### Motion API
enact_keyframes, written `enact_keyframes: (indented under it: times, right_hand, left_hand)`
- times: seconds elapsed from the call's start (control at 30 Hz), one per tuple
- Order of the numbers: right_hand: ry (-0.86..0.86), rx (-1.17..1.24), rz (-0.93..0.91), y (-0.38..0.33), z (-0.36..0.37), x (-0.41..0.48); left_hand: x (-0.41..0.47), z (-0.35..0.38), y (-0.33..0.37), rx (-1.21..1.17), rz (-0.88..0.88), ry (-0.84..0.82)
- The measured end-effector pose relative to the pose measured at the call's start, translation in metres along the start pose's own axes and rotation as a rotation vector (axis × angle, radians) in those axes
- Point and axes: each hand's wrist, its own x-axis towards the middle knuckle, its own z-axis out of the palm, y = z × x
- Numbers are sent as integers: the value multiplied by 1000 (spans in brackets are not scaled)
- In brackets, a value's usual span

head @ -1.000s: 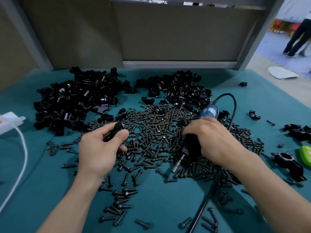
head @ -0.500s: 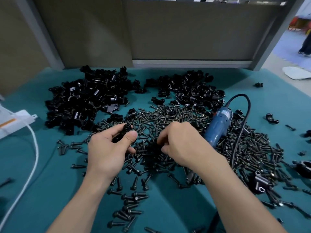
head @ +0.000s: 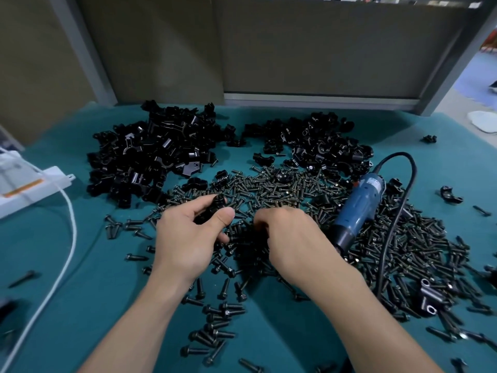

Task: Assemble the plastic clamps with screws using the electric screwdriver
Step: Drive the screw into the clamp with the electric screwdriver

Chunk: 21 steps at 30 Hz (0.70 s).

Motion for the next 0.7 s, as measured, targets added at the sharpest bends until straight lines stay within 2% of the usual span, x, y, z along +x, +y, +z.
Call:
enact_keyframes:
  times: [0.07,0.13,0.23,0.3,0.33,0.4,0.7]
  right_hand:
    - [51,46,8,3,0,0]
    - [139,187,103,8,-5,1]
    - [264,683,219,13,-13,0]
    - [275,1079,215,9,-18,-4]
    - [265,1203,204,7,-19,-6]
    - [251,1272,179,1,-16,-7]
    - [222,1277,117,-5,-6,-6]
  left_hand:
    - [0,0,1,-10,-2,1]
    - [-1,0,2,-6,-1,-6]
    - [-5,1,6,2,12,-43]
    - [-9,2,9,19,34,-92]
    - [-11,3,11,25,48,-116]
    - [-15,2,14,10,74,-144]
    - [-17,2,15,-17,207,-199]
